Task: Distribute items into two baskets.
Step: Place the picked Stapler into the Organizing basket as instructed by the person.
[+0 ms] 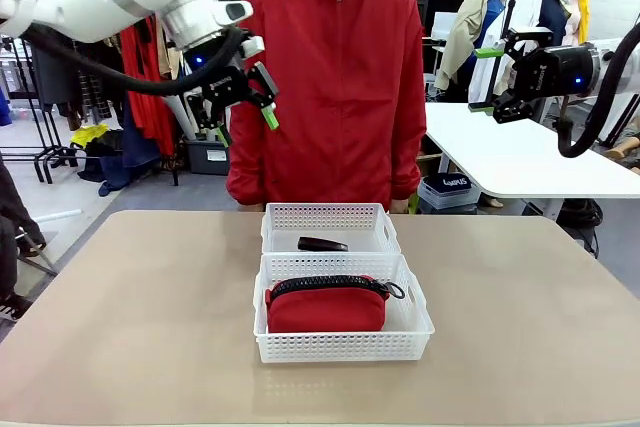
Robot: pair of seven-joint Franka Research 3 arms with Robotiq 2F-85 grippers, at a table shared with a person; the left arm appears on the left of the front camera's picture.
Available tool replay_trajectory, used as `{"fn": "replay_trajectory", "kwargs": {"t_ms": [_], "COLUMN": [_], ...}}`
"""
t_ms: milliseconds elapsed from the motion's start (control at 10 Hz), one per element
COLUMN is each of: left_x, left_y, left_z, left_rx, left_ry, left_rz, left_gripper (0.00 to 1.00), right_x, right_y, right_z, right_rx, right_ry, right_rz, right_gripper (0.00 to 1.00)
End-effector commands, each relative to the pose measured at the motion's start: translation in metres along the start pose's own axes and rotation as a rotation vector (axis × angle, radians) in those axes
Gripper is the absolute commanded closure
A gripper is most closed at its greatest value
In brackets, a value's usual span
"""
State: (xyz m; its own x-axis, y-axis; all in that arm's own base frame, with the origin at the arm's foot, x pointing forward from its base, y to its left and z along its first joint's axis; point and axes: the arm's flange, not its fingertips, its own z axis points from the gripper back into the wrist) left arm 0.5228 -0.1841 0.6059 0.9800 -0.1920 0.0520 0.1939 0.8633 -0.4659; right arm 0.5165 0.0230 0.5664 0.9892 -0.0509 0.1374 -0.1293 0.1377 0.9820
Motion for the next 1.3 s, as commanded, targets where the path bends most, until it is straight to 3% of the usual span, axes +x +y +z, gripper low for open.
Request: {"fn": "replay_trajectory", "kwargs": {"t_ms": [0, 300, 600, 900, 1200], "left_x": [-0.016, -0.057, -0.101, -0.13, -0.142], "left_y": [0.01, 0.031, 0.057, 0.081, 0.116], "left_z": [0.023, 0.065, 0.075, 0.061, 0.051], "left_rx": [-0.176, -0.368, -0.515, -0.519, -0.654], "left_ry": [-0.101, -0.276, -0.499, -0.56, -0.624], "left_rz": [0.229, 0.371, 0.26, 0.171, 0.165], "left_gripper": [0.0, 0.0, 0.0, 0.0, 0.0], "right_x": [-0.002, -0.002, -0.002, -0.002, -0.002], "right_y": [0.002, 0.002, 0.002, 0.002, 0.002], "right_z": [0.0, 0.0, 0.0, 0.0, 0.0], "right_rx": [0.003, 0.003, 0.003, 0.003, 0.003], "right_ry": [-0.001, -0.001, -0.001, -0.001, -0.001], "right_rz": [0.003, 0.003, 0.003, 0.003, 0.003], "right_gripper": [0.0, 0.0, 0.0, 0.0, 0.0]}}
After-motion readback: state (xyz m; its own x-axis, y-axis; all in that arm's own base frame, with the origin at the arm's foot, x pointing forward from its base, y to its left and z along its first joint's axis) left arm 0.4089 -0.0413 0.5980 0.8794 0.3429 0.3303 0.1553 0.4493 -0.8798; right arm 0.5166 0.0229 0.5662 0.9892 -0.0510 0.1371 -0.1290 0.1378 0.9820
